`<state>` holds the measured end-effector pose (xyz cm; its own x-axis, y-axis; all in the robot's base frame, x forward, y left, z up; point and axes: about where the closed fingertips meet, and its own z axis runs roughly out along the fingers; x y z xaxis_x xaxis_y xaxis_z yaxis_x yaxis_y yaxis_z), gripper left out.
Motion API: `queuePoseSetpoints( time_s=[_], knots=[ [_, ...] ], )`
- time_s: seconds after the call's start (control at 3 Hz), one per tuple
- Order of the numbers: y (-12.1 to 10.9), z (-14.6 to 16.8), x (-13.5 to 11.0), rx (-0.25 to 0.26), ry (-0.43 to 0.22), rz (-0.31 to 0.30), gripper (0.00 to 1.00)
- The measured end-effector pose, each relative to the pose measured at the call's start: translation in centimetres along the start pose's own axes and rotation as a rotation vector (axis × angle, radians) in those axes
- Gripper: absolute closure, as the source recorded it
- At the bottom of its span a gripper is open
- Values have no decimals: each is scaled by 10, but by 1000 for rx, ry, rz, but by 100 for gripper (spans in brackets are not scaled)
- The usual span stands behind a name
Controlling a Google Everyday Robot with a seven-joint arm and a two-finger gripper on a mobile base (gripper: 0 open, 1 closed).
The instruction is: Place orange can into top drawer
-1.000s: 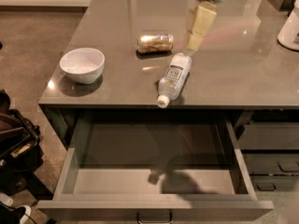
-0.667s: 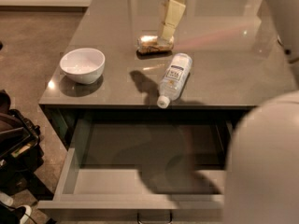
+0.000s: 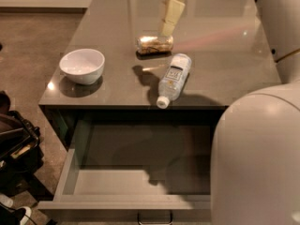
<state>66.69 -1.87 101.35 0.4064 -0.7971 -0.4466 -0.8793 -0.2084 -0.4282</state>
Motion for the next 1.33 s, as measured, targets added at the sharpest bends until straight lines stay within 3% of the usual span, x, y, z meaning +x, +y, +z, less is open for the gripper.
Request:
queuePoseSetpoints(
  time_s=[0.67,1.33],
  knots=[
    [-42,23,40,60,18,-128,0],
    [-54,26,46,102,18,-106,0]
  ],
)
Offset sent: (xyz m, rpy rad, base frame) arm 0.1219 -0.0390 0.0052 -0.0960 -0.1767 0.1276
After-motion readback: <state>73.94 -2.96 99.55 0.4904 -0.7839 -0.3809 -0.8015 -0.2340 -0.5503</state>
